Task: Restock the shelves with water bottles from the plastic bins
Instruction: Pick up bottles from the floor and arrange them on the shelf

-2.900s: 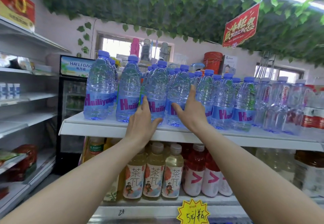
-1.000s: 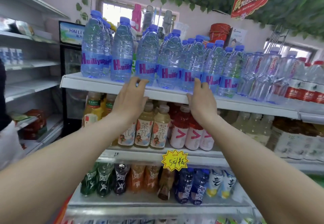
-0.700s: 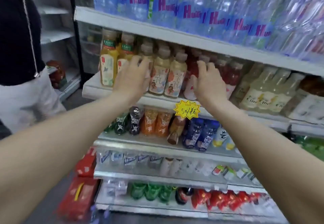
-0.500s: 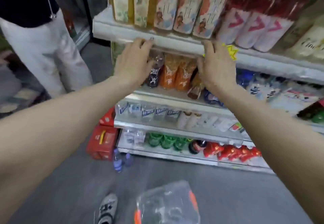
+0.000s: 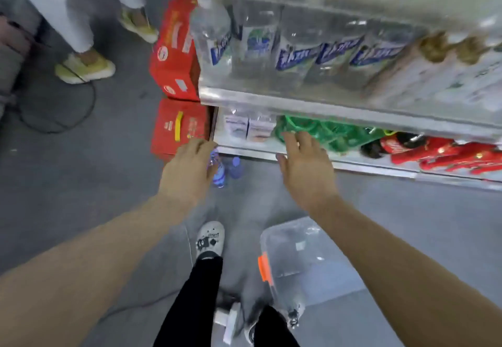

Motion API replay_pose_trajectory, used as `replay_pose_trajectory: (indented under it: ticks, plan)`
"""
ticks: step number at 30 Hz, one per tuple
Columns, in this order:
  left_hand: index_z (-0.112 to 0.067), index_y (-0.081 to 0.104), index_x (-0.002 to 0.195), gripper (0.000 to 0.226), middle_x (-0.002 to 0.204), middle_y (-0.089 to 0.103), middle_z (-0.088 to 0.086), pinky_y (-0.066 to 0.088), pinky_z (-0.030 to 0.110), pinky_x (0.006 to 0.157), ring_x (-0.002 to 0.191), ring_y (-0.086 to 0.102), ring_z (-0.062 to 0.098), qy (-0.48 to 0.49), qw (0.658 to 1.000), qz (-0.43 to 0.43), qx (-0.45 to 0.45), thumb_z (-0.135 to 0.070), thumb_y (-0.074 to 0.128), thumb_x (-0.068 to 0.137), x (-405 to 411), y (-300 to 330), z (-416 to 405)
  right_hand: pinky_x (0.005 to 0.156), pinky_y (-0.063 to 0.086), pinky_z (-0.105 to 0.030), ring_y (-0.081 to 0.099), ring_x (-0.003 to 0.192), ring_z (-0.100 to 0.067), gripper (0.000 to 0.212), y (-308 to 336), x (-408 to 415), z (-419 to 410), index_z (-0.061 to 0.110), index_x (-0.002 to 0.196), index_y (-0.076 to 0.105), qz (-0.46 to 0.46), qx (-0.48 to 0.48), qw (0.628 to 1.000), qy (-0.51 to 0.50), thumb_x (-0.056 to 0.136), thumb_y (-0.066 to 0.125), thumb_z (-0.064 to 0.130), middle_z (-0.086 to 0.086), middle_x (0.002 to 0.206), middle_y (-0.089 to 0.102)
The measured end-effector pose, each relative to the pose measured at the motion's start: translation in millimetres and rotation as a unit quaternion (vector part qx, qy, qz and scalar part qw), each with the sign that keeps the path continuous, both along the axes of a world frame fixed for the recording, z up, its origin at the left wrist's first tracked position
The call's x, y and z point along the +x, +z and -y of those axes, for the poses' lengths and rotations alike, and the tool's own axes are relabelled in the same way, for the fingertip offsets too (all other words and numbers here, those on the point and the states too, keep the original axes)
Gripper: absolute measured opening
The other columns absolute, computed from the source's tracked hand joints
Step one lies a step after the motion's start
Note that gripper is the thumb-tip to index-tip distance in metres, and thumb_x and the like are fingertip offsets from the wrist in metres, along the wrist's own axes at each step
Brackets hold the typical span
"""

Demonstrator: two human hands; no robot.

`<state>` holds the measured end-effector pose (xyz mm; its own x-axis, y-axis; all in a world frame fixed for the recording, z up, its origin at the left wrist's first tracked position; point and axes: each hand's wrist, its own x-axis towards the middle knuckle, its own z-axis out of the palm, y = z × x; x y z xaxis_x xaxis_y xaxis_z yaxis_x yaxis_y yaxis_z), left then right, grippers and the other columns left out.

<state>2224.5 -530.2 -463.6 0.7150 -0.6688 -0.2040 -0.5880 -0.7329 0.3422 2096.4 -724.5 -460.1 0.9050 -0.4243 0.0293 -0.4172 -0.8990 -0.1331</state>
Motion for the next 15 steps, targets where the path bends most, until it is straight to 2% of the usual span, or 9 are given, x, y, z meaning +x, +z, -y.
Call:
replay_pose_trajectory:
  ticks: [2,4,8,15]
  plan:
    - [-0.016,0.056,0.121,0.042,0.118,0.053,0.01,0.048,0.046,0.072,0.103,0.054,0.036,0.009,0.999,-0.036,0.037,-0.013,0.067,0.08,-2,-58,-9,0.062,0.051,-0.041,0.06,0.084,-0.038,0.041,-60,2,-15,0.006,0.121,0.06,-0.025,0.045,0.999,-0.004,0.085,0.058,0.025,-0.017,0.105,0.061]
    - [-0.014,0.056,0.122,0.042,0.121,0.052,0.011,0.049,0.047,0.073,0.104,0.054,0.038,0.009,0.996,-0.055,0.07,-0.017,0.066,0.082,-3,-111,-13,0.063,0.05,-0.04,0.06,0.086,-0.039,0.047,-114,4,-29,0.004,0.124,0.059,-0.07,0.078,0.995,-0.003,0.082,0.069,0.022,-0.018,0.108,0.061]
    - [-0.013,0.05,0.133,0.047,0.13,0.048,0.014,0.044,0.045,0.081,0.108,0.052,0.04,0.012,0.992,-0.076,0.095,-0.016,0.063,0.088,2,-201,-12,0.087,0.043,-0.044,0.049,0.116,-0.036,0.056,-209,20,-41,0.011,0.148,0.034,-0.147,0.127,0.981,-0.011,0.097,0.052,0.026,-0.015,0.139,0.044]
    - [-0.016,0.05,0.131,0.047,0.129,0.048,0.012,0.044,0.046,0.09,0.112,0.05,0.036,-0.01,0.989,-0.094,0.117,-0.02,0.062,0.086,17,-333,-9,0.095,0.041,-0.042,0.047,0.122,-0.036,0.065,-346,77,-41,0.02,0.155,0.019,-0.144,0.208,0.966,-0.048,0.098,0.051,0.019,-0.013,0.144,0.038]
